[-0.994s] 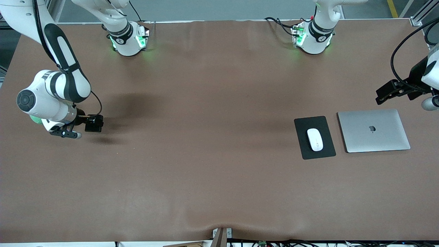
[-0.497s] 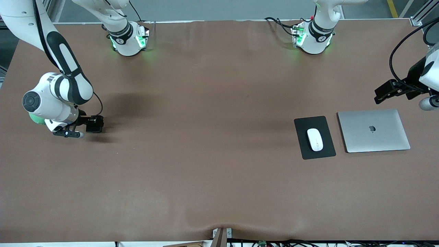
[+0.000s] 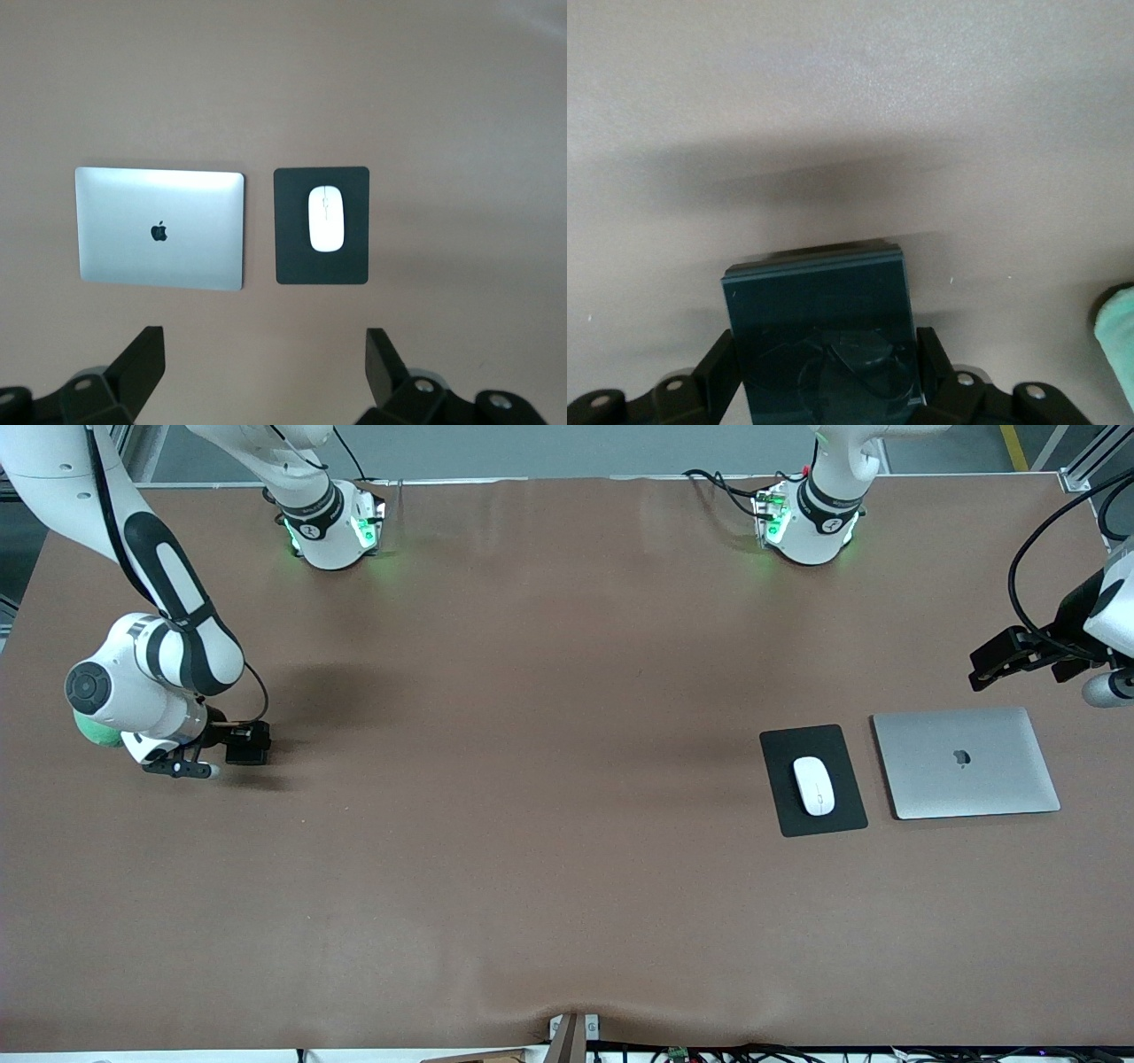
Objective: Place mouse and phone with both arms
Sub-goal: 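Lower the black phone beside the green plush and open the right gripper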
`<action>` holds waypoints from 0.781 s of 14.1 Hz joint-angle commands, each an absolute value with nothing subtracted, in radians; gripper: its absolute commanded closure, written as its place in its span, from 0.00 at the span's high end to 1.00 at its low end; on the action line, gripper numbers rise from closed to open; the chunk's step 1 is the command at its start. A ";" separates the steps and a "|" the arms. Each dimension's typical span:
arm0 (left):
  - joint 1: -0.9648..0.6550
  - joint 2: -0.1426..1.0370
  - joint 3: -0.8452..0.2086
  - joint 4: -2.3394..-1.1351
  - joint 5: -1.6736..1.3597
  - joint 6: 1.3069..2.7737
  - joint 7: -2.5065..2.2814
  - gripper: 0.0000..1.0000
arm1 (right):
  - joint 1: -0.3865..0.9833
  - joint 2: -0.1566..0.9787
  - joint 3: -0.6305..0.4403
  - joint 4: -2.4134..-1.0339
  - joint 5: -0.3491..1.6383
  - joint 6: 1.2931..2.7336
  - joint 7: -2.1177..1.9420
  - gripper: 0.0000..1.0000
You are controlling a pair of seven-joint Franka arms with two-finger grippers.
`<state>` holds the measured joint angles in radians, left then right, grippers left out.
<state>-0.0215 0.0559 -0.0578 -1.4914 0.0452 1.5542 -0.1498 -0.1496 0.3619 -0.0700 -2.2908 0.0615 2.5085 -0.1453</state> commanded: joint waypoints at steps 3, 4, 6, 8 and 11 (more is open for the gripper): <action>-0.017 0.043 -0.055 -1.500 0.038 1.536 -0.126 1.00 | -0.176 0.341 -0.054 -2.278 0.055 2.452 -0.158 1.00; -0.017 0.051 -0.054 -1.488 0.038 1.537 -0.126 1.00 | -0.175 0.339 -0.052 -2.251 0.055 2.406 -0.158 1.00; -0.015 0.069 -0.054 -1.447 0.029 1.534 -0.117 1.00 | -0.173 0.337 -0.052 -2.173 0.055 2.289 -0.158 1.00; -0.017 0.071 -0.054 -1.445 0.035 1.534 -0.118 1.00 | -0.170 0.327 -0.049 -2.126 0.055 2.220 -0.158 1.00; -0.023 0.071 -0.057 -1.451 0.041 1.534 -0.091 1.00 | -0.166 0.302 -0.040 -2.051 0.066 2.097 -0.158 1.00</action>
